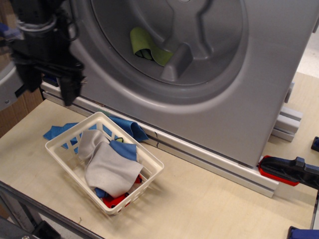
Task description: Take clothes out of laundry machine
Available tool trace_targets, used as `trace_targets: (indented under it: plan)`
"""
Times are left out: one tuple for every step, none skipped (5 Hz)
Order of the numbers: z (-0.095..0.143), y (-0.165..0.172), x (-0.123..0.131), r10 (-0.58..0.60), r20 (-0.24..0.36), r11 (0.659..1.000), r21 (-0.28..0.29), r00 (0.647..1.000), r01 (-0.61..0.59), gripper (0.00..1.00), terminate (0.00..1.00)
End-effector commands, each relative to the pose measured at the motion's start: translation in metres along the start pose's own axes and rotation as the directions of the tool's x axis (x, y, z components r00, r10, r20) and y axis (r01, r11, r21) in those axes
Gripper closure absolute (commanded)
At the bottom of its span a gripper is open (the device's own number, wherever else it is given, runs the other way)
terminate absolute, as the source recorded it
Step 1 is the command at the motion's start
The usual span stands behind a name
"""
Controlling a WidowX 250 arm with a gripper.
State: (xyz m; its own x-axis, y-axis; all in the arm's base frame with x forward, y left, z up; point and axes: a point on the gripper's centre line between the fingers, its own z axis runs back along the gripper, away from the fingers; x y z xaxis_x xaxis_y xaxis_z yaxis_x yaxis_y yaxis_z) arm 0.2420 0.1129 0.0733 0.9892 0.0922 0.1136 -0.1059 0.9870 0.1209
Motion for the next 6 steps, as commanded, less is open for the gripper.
trace_targets:
  plan:
    - [0.022, -0.035, 0.074, -0.093, 0.277, 0.995, -0.018, 0.956, 0.102, 0.00, 0.00]
    - [0.030, -0.056, 0.104, -0.201, 0.343, 0.978, 0.016, 0.917, 0.208, 0.00, 0.00]
    - [0.029, -0.061, 0.126, -0.241, 0.369, 0.969, 0.040, 0.898, 0.244, 0.00, 0.00]
    - [0.024, -0.064, 0.138, -0.288, 0.363, 0.957, 0.074, 0.886, 0.281, 0.00, 0.00]
    - [0.023, -0.068, 0.151, -0.309, 0.366, 0.951, 0.097, 0.878, 0.295, 0.00, 0.00]
    - [0.016, -0.068, 0.160, -0.323, 0.340, 0.946, 0.113, 0.883, 0.302, 0.00, 0.00]
